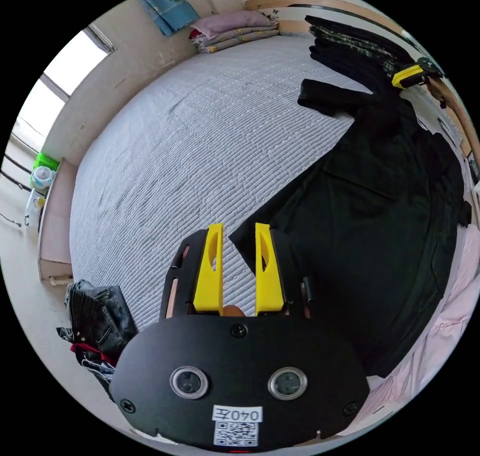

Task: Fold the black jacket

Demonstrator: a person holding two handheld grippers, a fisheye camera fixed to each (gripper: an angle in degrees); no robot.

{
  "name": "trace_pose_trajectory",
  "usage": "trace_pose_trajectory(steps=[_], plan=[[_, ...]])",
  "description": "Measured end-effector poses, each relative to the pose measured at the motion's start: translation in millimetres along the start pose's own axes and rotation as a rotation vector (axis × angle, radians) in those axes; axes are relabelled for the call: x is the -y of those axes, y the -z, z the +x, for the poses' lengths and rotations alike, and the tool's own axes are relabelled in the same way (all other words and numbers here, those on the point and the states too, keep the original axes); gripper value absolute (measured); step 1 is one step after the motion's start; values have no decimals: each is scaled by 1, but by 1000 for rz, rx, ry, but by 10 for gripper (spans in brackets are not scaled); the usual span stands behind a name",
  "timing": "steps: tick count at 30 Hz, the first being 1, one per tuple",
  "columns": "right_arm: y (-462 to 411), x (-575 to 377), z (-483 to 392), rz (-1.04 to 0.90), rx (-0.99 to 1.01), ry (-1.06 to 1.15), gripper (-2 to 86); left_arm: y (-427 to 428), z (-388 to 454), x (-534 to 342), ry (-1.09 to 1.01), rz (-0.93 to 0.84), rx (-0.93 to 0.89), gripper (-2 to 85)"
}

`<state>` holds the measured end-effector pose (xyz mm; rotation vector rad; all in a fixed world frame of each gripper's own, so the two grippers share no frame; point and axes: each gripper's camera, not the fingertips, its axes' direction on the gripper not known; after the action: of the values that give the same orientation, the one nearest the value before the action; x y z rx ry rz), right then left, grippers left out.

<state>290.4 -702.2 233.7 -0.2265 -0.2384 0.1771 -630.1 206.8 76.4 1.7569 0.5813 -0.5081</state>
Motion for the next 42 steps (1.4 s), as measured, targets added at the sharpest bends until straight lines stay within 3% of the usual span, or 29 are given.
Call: trace_pose_trajectory(steps=[4, 7, 10, 13, 16, 21, 27, 29, 30, 34, 36, 37, 40, 42], plan=[[-14, 34, -3, -23, 60, -3, 42, -26, 8, 18, -96, -73, -63, 23], [-16, 46, 1, -9, 60, -2, 44, -20, 19, 24, -158, -35, 66, -2], [-7, 55, 13, 92, 64, -41, 94, -4, -5, 29, -58, 53, 73, -7], [-13, 75, 31, 93, 167, -96, 142, -25, -20, 35, -31, -50, 70, -7], [-26, 99, 45, 95, 234, -144, 146, -46, -17, 36, 8, -113, 102, -1], [-51, 137, 62, 74, 296, -221, 144, -13, -29, 18, 142, -2, 221, 11], [-101, 163, 85, -70, 336, -355, 111, 28, -38, -23, 181, 76, 322, -9], [-93, 162, 74, -58, 176, -278, 8, 31, -38, -26, 180, 76, 324, -10], [-86, 160, 72, -26, 180, -251, 3, 32, -38, -26, 178, 79, 321, -11], [10, 80, 53, 416, 423, 40, -6, 34, -30, -19, 166, 108, 277, -13], [40, 18, 39, 520, 413, 201, -4, 35, -16, -11, 129, 136, 235, -13], [46, -20, 32, 517, 361, 282, 2, 34, -11, -8, 114, 139, 222, -13], [24, -73, 40, 255, 209, 249, 123, 27, 11, 10, 49, 144, 168, -12], [16, -90, 51, 155, 200, 226, 147, 21, 25, 31, 17, 148, 101, -12]])
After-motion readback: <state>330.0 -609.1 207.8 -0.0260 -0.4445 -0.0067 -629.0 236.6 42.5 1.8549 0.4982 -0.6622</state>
